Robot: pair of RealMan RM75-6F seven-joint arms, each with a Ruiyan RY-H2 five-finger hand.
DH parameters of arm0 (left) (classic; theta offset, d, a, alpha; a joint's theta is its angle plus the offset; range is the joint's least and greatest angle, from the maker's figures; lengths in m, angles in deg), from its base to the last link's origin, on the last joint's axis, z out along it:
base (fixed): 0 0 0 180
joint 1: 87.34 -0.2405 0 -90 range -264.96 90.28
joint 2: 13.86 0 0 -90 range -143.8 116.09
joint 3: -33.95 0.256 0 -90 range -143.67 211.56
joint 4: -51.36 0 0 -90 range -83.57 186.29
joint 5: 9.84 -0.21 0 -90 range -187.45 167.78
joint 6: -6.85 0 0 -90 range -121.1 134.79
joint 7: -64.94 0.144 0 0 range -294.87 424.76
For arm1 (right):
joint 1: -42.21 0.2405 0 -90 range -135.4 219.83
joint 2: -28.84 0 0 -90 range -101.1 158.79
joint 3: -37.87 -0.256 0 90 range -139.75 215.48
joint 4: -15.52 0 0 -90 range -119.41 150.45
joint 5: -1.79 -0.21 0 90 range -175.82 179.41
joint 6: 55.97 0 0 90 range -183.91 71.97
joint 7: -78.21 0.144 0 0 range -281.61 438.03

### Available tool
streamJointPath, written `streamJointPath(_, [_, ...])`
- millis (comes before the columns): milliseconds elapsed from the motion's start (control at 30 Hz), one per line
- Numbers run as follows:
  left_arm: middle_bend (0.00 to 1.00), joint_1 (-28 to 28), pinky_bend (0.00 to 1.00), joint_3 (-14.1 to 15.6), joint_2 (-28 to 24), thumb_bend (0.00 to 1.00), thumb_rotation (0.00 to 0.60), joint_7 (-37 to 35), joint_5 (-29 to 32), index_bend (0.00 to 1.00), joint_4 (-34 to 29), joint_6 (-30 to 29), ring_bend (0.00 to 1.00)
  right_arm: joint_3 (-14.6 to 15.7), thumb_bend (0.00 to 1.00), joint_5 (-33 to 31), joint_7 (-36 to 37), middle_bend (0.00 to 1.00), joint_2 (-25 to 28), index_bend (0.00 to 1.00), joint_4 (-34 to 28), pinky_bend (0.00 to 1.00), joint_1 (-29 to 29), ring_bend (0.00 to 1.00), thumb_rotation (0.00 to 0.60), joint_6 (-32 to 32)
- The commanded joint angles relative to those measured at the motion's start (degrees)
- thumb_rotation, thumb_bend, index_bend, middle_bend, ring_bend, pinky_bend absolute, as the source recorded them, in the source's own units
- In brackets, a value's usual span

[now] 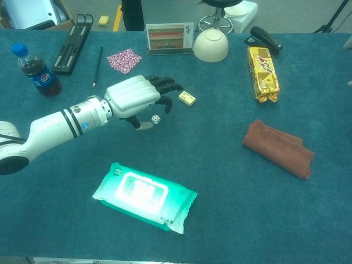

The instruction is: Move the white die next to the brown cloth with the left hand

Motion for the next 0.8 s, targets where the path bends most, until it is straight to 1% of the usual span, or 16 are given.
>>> streamJointPath(33, [0.06,0.42,0.16,0.25,-0.21,0.26,0.6,0.46,0.23,0.37,-0.14,0.46,0.0,0.23,0.01,0.25,0.08,0.36,-0.13,0.38,-0.01,0.39,-0.02,0.28,0.6,-0.04])
streamJointPath(233, [0.06,1.33,0.16,0.86,-0.09,0.26,0.6,1.2,0.83,0.38,0.12,2.03,0.0,0.47,0.01,0.18,0.11,0.36,-0.26,0.38,0.04,0.39,-0.09,0.28,0.6,-0.13])
streamJointPath(800, [0.06,2.99,0.16,1.19,2.72,0.26,0.6,-0.06,2.8,0.39,5.68,3.75,0.0,0.99,0.01,-0.31,1.15,0.36,-0.46,0.38,1.07,0.39,-0.62,0.28,0.6,-0.38])
